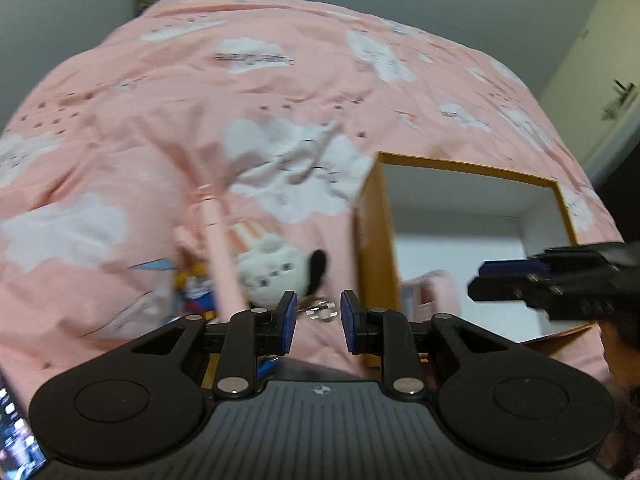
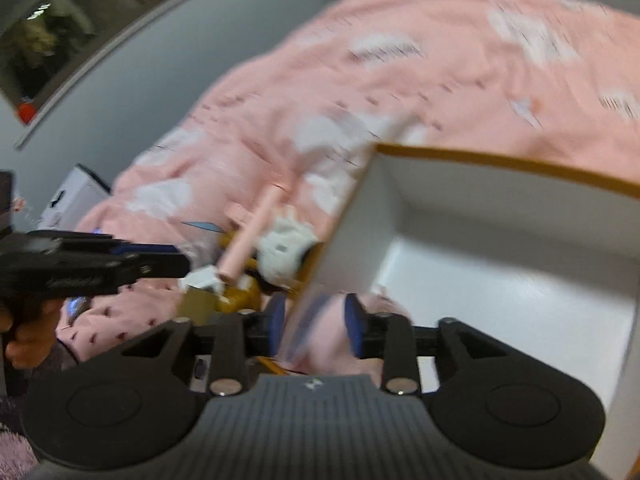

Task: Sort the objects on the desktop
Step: 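Lower both items inside the box and open both grippers, then move both grippers back to the pile of items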

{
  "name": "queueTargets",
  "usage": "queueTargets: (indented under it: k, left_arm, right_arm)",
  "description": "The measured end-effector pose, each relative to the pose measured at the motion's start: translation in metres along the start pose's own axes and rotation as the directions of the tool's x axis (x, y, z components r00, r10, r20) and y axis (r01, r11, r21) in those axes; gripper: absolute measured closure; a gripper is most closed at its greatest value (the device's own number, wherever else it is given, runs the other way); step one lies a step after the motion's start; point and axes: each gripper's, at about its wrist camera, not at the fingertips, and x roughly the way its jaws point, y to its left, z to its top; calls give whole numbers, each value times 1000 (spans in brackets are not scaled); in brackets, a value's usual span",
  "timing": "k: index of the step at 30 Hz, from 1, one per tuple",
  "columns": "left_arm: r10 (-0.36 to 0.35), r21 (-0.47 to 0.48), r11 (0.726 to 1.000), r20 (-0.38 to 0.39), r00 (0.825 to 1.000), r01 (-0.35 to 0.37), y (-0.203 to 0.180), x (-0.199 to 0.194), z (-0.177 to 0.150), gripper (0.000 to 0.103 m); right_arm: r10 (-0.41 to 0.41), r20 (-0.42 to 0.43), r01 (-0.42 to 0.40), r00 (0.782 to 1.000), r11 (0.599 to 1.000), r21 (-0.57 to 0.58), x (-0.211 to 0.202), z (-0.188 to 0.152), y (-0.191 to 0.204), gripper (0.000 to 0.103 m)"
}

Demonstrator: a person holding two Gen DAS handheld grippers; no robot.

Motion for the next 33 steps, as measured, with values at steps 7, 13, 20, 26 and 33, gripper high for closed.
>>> queueTargets:
  k: [7, 13, 20, 26, 33]
  left_arm:
    - [55, -58, 997, -67, 996, -59, 25, -5, -19, 74]
    - [122, -61, 990, -117, 986, -130, 35, 4, -35, 60]
    - [92, 0, 996, -148, 985, -93, 31, 6, -46, 54]
    - [41, 50, 998, -174, 984, -32, 23, 5, -53, 54]
    - [33, 137, 991, -244, 969, 1, 13, 14, -64, 54]
  right_arm:
    - [42, -40, -49, 998, 976, -214, 34, -19, 63, 64]
    - [-61, -140, -16, 988, 873, -487, 66, -35, 100, 59]
    - [-127, -203, -29, 971, 779, -626, 90, -40, 109, 58]
    - [-138, -221, -41, 965, 759, -650, 110, -42, 115, 58]
    - [-123, -235, -54, 964, 775, -630, 116, -42, 114, 57]
